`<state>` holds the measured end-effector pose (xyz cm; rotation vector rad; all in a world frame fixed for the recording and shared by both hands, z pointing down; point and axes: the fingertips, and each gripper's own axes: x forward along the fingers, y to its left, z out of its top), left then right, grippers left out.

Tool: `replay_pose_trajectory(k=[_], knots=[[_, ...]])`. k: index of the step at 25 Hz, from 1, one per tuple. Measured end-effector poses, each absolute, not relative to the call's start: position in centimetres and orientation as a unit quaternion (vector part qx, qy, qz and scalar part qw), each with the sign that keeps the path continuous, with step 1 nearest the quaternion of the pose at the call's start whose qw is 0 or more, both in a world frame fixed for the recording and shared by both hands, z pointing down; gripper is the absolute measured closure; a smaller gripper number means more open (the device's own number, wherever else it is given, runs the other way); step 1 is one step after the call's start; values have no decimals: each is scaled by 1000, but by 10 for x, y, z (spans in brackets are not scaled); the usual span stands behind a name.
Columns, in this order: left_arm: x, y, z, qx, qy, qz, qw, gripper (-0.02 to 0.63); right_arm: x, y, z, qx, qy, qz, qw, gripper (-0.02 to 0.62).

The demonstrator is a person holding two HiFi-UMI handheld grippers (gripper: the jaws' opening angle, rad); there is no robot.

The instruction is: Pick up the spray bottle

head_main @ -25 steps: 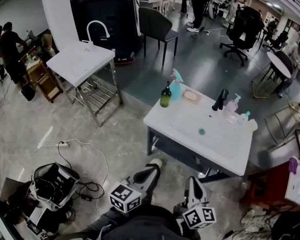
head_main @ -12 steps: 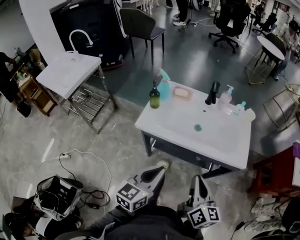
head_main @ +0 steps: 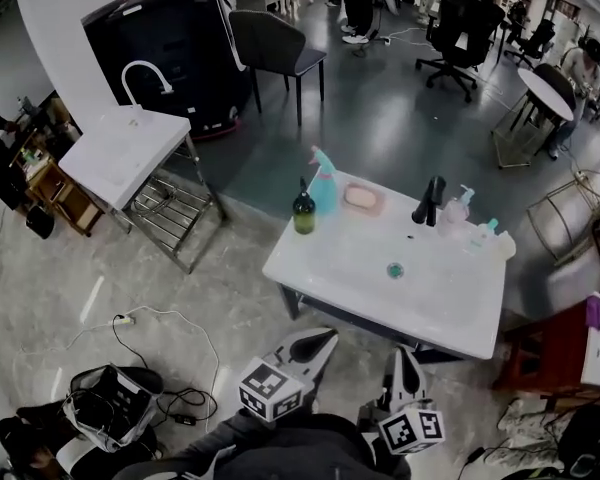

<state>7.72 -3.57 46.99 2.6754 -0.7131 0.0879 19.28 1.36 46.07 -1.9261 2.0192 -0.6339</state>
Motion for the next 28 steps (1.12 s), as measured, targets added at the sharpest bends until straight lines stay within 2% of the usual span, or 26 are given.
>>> replay_pose_trajectory(k=[28], knots=[[117,-242,441,954,-234,-14,189,603,217,-213,431,-640,736,-197,100,584]])
